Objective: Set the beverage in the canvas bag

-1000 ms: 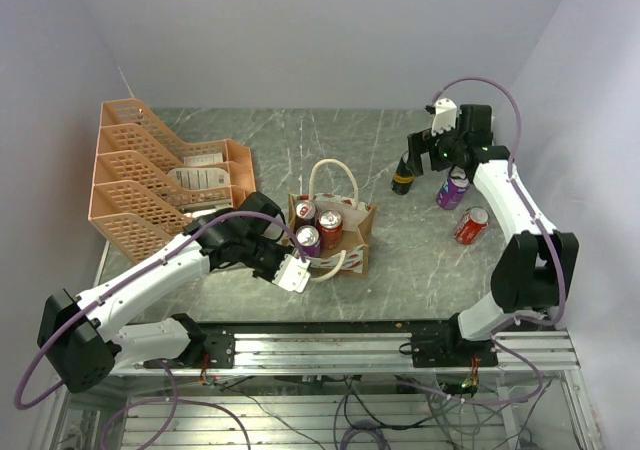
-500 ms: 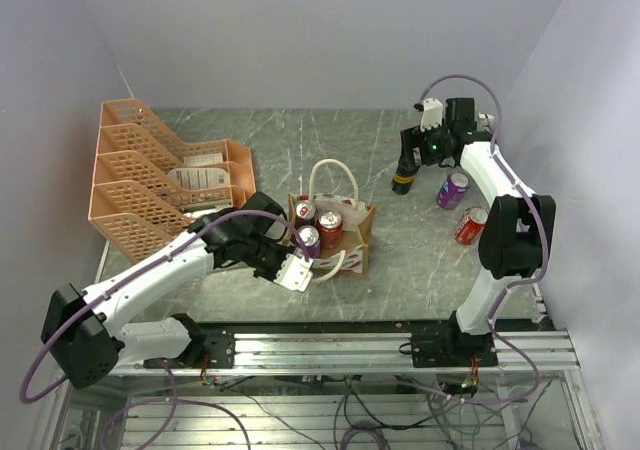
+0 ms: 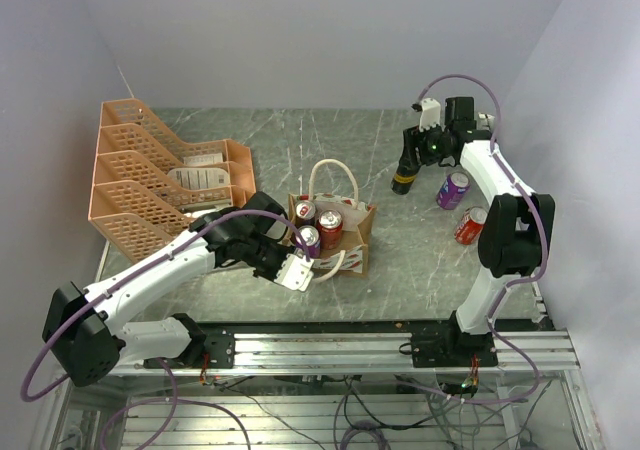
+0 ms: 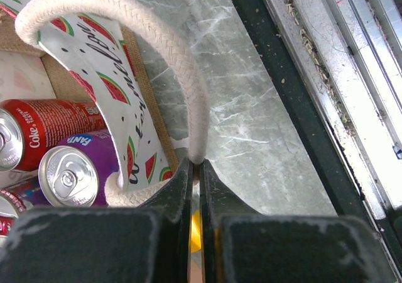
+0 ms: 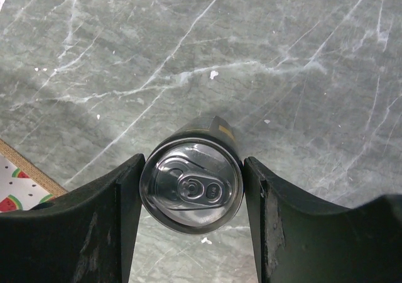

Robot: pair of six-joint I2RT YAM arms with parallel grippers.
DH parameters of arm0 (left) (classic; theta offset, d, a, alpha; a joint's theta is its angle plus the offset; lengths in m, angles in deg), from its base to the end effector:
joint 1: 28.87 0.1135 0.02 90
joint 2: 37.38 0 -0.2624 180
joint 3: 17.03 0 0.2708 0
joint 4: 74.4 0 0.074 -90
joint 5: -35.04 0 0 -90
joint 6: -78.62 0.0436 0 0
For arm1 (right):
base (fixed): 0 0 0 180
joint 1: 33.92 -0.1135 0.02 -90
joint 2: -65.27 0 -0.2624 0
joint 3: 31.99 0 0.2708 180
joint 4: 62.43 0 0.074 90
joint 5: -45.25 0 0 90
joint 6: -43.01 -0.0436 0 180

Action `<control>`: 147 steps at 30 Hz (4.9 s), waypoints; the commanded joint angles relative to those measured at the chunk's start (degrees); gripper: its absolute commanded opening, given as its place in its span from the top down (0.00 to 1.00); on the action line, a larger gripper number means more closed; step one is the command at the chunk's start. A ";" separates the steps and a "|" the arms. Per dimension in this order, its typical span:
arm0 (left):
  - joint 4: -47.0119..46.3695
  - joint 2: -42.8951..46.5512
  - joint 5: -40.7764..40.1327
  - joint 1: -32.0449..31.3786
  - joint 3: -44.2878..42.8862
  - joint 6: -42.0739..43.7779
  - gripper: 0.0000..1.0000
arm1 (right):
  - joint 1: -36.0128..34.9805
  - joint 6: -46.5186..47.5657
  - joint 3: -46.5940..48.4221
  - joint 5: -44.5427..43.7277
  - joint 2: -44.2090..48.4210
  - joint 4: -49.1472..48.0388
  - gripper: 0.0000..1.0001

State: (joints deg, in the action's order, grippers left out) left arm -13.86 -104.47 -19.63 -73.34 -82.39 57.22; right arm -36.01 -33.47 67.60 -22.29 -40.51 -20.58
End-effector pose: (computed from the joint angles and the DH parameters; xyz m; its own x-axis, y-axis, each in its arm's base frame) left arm 0.1533 -0.1858 0.2500 0.4804 0.5928 -0.6464 0.8667 -0.4337 0.2465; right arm 0.4361 0.0326 0.2518 -0.6550 -0.2401 -0.7165 -0.4547 0.8825 0.1199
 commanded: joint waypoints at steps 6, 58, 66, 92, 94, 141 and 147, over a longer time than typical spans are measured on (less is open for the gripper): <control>1.24 0.28 -2.08 -0.54 -0.42 0.78 0.93 | 0.25 0.42 -0.25 2.51 9.27 3.25 1.00; 0.03 -3.58 -5.97 -4.57 0.78 0.78 0.93 | -35.55 17.44 -4.82 17.02 22.50 16.12 1.00; 0.13 -3.14 -5.45 -4.56 0.81 0.31 0.93 | -37.96 17.60 -7.44 13.81 20.03 13.70 1.00; 0.18 -3.00 -5.39 -4.53 0.71 0.50 0.93 | -41.62 20.35 -14.57 7.92 14.28 6.76 1.00; 0.17 -3.05 -5.36 -4.57 0.61 0.51 0.93 | -41.62 20.72 -15.30 7.94 14.38 6.70 1.00; 0.81 -3.75 -5.47 -4.55 -0.75 0.26 0.93 | -38.60 23.37 -20.20 14.91 15.16 6.43 0.90; 1.61 -3.58 -5.44 -4.56 -1.82 0.54 0.93 | -38.60 23.66 -19.53 12.88 15.58 7.25 0.75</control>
State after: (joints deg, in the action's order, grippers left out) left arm -14.43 -107.72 -27.28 -77.10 -81.89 58.03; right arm -74.17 -10.08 49.50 -7.85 -24.23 -15.46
